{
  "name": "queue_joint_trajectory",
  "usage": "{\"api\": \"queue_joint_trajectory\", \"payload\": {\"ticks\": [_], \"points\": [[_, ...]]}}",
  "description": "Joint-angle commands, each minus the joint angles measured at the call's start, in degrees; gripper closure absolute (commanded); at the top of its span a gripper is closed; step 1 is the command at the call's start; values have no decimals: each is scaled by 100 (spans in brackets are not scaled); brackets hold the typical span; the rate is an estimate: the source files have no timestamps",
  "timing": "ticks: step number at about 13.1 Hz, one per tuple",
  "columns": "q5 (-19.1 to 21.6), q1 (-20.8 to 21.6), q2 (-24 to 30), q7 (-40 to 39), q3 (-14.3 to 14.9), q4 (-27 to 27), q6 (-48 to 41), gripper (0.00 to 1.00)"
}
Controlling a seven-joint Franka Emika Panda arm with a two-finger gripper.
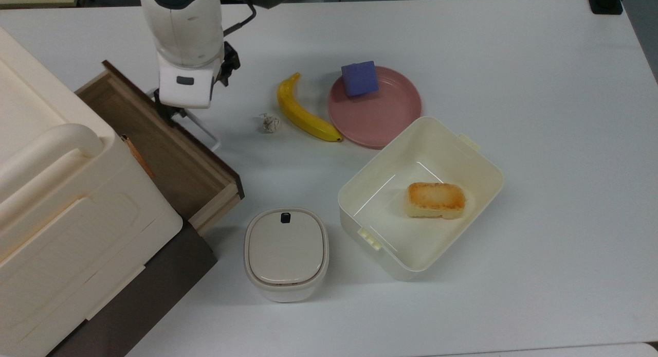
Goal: Slide the drawer open
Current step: 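Hook the drawer handle and pull it outward from the cabinet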
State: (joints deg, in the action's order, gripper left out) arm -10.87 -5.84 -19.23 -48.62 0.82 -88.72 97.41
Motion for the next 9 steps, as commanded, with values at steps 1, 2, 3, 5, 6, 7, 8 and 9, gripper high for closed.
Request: {"api": "queue_joint_trajectory", "payload": {"ticks": [1,2,3,5,6,7,8,9], "points": [[138,57,279,134,-134,-137,-372,0],[138,48,288,134,-135,-137,-372,0],[138,39,314,134,-135,-137,-372,0],[233,-13,480,125,-126,-128,-381,0],[321,-13,586,134,-91,-128,-433,0],[496,-40,752,168,-47,-128,-530,0],[646,-136,902,369,-38,-128,-600,0],[734,-197,1069,780,-29,-128,-618,0]]}}
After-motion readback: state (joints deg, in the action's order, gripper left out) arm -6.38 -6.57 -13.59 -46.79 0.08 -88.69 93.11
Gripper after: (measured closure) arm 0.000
